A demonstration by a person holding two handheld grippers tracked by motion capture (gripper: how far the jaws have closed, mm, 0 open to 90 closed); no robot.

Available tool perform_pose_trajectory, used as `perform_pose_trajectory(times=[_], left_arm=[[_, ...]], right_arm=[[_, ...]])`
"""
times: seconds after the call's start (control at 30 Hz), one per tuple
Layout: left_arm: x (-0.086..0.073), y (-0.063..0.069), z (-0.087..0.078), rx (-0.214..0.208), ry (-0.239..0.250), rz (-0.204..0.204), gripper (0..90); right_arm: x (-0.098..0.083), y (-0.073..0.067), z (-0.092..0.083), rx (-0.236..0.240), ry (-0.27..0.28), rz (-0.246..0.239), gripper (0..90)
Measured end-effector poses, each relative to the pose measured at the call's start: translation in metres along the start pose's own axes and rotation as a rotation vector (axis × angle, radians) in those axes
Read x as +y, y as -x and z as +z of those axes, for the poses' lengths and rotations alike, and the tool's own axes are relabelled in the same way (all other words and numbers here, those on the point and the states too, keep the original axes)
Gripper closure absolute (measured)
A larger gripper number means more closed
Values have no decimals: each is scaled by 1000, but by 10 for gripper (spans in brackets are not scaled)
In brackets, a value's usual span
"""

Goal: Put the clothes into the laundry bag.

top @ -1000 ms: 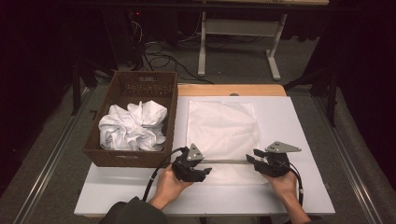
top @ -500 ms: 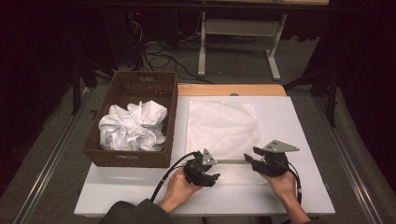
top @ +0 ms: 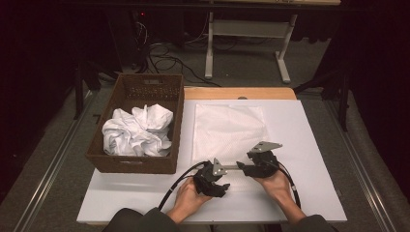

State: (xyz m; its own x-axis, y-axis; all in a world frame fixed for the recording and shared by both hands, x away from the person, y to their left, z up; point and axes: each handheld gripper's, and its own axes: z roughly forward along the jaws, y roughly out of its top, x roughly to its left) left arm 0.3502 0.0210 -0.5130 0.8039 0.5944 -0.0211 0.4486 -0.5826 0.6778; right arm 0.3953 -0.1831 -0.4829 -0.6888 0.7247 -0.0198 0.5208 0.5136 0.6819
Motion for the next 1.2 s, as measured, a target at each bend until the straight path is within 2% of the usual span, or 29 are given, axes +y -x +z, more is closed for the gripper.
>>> perform_pose_trajectory(times=[0.2,0.27,0.4,0.6,0.73,0.9,0.97,1.0,1.07,1.2], left_arm=[[-2,0,0,-4,12,-2,402],[-4,-1,0,-8,23,1,401],[-6,-1,-1,-10,32,-2,401],[-5,-2,-1,-13,25,0,402],[-5,-2,-1,-14,25,0,403],[-5,-2,-1,-12,22,-1,409],[-5,-2,-1,-12,22,-2,412],[-4,-2,-1,-13,22,-3,414],[-4,-2,-1,-9,21,-8,429],[-4,-3,-1,-4,23,-11,469]], right_arm=[[2,-9,12,17,-36,-23,407],[3,-8,15,13,-53,-32,407],[3,-6,20,0,-52,-32,413],[2,3,30,-24,-91,-23,425],[2,-1,29,-10,-83,-36,429],[3,-9,29,1,-88,-91,432],[4,-7,31,6,-93,-76,434],[4,-6,32,-4,-99,-77,442],[5,-5,34,8,-93,-66,491],[5,-8,34,26,-82,-111,661]])
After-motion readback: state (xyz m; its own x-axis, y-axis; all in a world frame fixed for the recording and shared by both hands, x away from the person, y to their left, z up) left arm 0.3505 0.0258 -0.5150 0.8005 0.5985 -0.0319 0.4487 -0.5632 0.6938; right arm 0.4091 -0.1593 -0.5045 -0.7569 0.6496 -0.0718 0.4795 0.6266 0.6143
